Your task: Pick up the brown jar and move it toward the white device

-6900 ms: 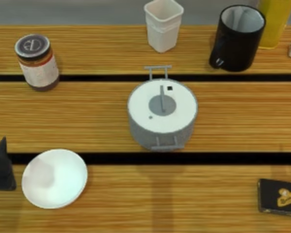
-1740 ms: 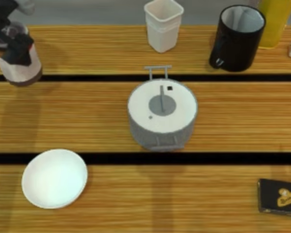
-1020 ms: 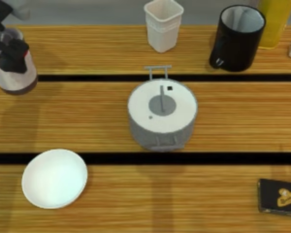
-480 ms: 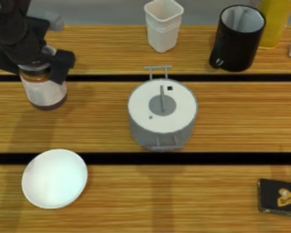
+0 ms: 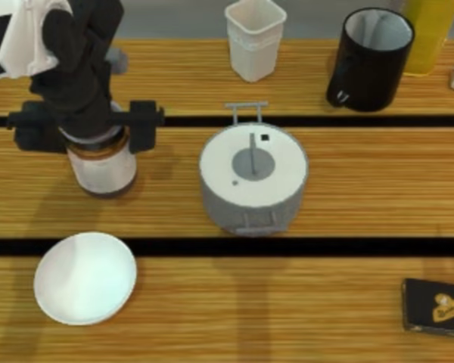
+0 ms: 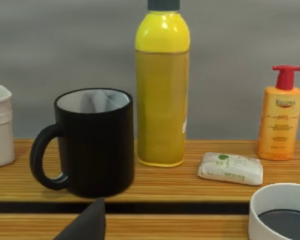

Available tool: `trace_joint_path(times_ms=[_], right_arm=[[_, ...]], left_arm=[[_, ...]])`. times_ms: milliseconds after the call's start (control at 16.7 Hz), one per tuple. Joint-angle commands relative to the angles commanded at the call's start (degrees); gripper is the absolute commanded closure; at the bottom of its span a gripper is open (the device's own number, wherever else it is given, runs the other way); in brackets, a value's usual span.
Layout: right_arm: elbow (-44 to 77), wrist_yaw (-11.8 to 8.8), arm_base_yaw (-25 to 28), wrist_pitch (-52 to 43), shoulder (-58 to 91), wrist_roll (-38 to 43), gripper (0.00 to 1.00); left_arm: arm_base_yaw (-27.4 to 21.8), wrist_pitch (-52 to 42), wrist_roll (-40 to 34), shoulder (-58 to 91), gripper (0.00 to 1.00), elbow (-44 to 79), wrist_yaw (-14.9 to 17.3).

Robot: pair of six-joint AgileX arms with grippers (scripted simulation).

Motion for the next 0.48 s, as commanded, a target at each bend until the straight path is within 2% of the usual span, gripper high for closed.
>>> trace_joint_path(times_ms=[480], right_arm=[[0.00, 0.00, 0.00, 0.00, 0.00, 0.00, 0.00]], left_arm=[[0.07, 1.82, -0.64, 1.33, 1.00, -1.28, -0.20]])
